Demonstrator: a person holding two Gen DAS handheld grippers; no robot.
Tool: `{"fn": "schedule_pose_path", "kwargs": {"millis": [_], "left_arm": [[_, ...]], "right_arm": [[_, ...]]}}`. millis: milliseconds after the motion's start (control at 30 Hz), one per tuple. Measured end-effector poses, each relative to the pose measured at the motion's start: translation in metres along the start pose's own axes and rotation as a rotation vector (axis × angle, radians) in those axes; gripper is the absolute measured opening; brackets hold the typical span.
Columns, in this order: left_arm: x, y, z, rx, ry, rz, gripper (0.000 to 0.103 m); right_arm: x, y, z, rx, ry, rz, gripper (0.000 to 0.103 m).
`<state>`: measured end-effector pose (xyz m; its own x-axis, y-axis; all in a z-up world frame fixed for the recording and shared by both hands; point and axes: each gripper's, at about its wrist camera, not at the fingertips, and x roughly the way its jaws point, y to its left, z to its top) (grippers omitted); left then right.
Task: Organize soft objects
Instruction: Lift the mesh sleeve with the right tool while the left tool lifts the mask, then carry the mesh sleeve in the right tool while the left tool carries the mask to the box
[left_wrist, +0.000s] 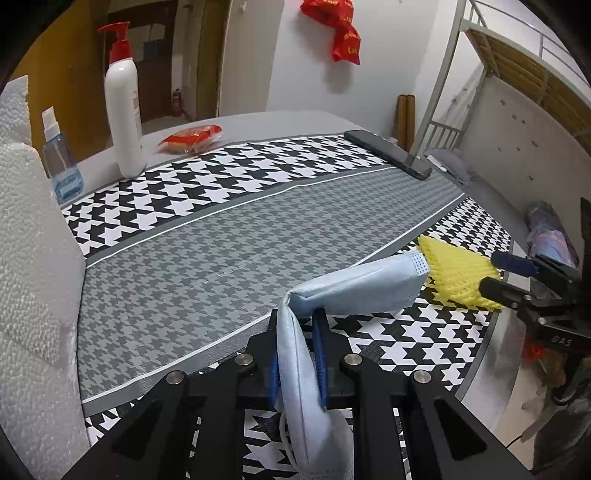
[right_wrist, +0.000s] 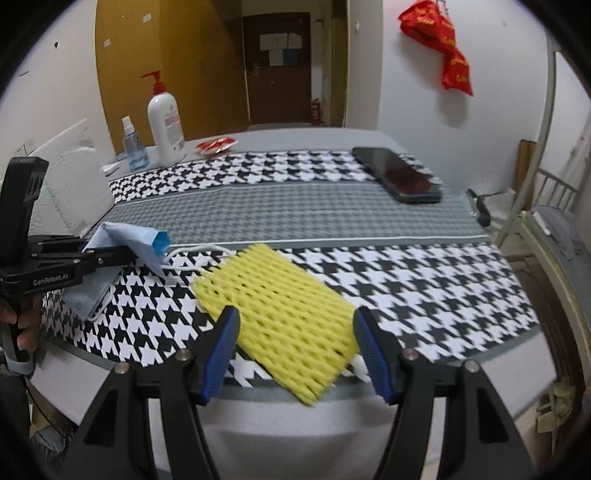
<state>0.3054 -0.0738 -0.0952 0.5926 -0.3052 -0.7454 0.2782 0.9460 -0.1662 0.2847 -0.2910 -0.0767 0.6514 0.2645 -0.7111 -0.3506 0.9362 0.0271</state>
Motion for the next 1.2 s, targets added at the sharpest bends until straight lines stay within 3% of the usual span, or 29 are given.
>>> {"fn": "schedule_pose_path", "kwargs": {"millis": [400,500,567,667,833,1200], "left_arm": [[0.000,0.002,0.000,-0.005,0.002,0.016,0.017],[-0.001,0.001,0.000,0.000,-0.002,0.019,0.017],[-0.001,0.001,0.000,0.001,-0.005,0.020,0.017],[-0.002,0.000,-0.001,0.003,-0.010,0.022,0.011],[-0.011,0.001,0.000,0.002,-0.051,0.035,0.010],[-0.031,-0.008,0.003,0.034,-0.121,0.061,0.010]], "right_arm": [[0.017,0.009,0.001,-0.062,0.014,-0.040,0.064],[0.017,0.009,0.002,-0.046,0.021,-0.044,0.048],[0.016,0.011,0.003,-0.033,0.022,-0.045,0.027],[0.015,0.013,0.002,-0.007,0.018,-0.048,0.023],[0.002,0.016,0.002,0.056,-0.028,-0.003,0.021],[-0.031,0.015,0.000,0.178,-0.111,-0.020,0.022]]}}
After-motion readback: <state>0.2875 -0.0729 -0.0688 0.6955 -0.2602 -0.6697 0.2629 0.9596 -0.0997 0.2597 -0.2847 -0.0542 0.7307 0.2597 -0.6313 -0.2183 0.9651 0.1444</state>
